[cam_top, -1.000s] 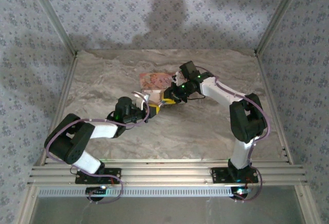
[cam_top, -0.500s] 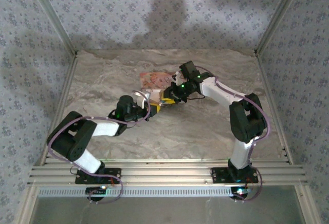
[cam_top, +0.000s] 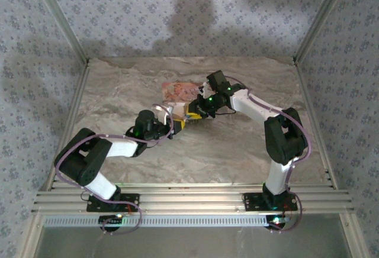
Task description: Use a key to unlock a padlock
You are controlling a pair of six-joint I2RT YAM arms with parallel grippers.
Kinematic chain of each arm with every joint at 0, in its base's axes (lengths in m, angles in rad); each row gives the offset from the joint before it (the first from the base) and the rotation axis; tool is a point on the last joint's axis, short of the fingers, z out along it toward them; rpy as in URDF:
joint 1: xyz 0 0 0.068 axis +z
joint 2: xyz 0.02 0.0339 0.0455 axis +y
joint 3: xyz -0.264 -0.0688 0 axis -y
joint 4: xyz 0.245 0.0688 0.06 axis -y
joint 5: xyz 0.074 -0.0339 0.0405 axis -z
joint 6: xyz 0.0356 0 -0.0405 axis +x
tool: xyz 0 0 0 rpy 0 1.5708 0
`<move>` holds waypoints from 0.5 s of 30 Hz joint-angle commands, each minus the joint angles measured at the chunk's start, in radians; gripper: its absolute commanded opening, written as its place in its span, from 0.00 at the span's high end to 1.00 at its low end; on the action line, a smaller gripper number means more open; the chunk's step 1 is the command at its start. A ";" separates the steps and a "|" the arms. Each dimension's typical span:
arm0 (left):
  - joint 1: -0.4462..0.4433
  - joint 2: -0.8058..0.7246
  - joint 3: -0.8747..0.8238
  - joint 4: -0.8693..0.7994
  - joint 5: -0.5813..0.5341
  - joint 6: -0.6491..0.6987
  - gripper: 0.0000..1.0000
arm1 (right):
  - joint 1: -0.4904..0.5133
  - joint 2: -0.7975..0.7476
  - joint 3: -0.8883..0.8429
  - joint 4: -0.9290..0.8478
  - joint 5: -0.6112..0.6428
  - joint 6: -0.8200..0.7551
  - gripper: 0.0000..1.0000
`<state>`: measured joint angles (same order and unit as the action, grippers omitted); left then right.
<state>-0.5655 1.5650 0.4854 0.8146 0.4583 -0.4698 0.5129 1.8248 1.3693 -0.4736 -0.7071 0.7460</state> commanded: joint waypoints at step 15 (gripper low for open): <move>-0.013 -0.104 0.045 0.061 -0.008 -0.040 1.00 | 0.031 -0.027 -0.007 -0.065 -0.017 0.013 1.00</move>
<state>-0.5659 1.5177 0.4854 0.7815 0.4400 -0.4961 0.5175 1.8244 1.3685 -0.4767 -0.6876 0.7593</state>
